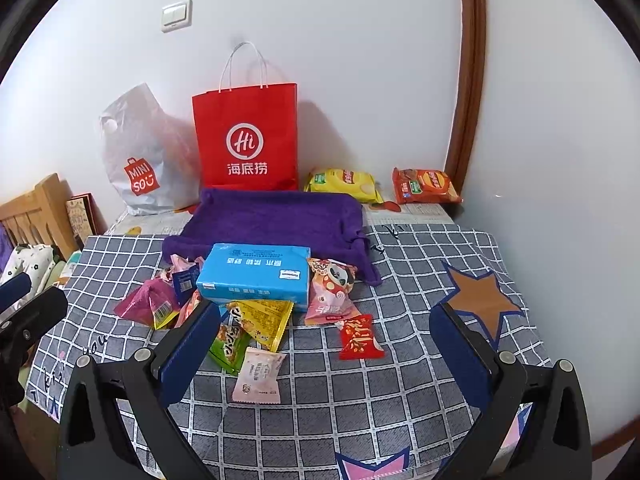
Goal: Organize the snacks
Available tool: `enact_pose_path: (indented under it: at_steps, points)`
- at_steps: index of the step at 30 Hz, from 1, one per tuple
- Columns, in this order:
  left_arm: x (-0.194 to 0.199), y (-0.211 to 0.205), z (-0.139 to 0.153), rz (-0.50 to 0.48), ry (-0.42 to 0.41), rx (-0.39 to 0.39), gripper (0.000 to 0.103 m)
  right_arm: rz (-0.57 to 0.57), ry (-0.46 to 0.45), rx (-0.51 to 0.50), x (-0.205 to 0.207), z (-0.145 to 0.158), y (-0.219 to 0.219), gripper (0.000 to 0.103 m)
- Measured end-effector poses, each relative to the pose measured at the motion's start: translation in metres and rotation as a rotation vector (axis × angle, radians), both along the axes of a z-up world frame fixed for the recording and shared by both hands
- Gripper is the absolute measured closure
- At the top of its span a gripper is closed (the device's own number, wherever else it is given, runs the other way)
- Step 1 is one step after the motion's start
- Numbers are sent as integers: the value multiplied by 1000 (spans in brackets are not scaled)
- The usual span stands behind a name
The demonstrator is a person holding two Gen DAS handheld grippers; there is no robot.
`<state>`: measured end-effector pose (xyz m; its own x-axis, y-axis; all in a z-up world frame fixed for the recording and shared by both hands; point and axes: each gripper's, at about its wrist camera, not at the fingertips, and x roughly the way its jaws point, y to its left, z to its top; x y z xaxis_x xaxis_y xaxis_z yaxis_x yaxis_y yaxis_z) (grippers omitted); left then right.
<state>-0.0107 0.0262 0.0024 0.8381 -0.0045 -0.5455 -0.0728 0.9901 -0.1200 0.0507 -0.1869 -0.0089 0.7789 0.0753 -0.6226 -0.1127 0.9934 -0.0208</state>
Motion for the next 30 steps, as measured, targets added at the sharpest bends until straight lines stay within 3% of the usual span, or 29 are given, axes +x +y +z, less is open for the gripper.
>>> enact_pose_path:
  at_steps: [30]
  points:
    - [-3,-3,0,-6,-4,3,1,-2,1,-3,-2,1,0,0]
